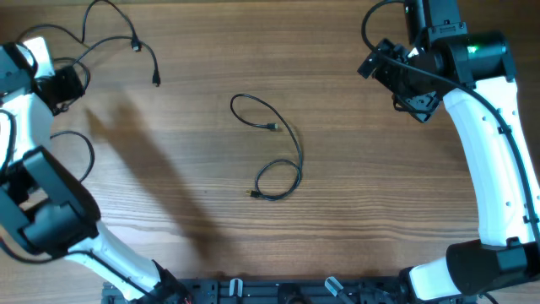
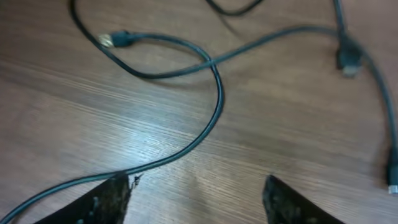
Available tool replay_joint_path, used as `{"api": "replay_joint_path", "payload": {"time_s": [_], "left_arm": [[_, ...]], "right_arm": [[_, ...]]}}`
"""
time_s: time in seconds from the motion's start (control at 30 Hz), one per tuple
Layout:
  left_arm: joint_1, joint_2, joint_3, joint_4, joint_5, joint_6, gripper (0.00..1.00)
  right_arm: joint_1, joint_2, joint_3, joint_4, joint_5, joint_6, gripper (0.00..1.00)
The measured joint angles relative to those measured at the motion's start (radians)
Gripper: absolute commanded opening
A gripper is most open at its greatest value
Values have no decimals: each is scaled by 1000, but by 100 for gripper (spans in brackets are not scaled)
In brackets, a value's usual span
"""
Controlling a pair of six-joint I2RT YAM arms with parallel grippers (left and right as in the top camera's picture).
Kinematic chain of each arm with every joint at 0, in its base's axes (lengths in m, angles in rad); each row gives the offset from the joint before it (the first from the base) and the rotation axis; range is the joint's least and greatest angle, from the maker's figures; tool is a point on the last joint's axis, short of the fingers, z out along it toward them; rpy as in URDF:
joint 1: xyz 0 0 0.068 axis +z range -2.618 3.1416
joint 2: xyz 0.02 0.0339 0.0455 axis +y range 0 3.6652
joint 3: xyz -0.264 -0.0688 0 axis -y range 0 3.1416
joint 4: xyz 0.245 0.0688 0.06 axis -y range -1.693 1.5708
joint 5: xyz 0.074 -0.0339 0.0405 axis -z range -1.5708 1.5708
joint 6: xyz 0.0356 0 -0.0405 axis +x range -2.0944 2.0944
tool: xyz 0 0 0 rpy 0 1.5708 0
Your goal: Untangle cables
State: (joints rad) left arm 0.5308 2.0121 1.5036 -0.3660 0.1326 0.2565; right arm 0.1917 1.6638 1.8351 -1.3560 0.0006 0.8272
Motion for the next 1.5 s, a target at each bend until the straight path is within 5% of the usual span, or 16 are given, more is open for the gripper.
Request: {"api": "replay_joint_path", "payload": {"time_s": [0.27, 0.57, 0.8, 0.87, 1.17, 1.33, 1.43, 1.5], "left_arm": [[-1, 134, -2, 224, 8, 97, 66], [-1, 234, -2, 226, 83, 135, 64], [0, 252, -2, 243, 97, 147, 23], [3, 252, 0, 231, 102, 151, 4], [21, 240, 44, 30, 128, 160, 4], [22, 213, 44, -90, 128, 290, 18], [22, 211, 38, -70, 128, 351, 4], [22, 211, 36, -64, 128, 376, 23]], "right_arm": [[0, 0, 0, 0, 0, 0, 100], [0, 1, 0, -1, 0, 0, 100], [0, 1, 0, -1, 0, 0, 100], [0, 1, 0, -2, 0, 0, 100], [0, 1, 0, -2, 0, 0, 100], [0, 1, 0, -2, 0, 0, 100], [0, 1, 0, -2, 0, 0, 100], [0, 1, 0, -2, 0, 0, 100]]}}
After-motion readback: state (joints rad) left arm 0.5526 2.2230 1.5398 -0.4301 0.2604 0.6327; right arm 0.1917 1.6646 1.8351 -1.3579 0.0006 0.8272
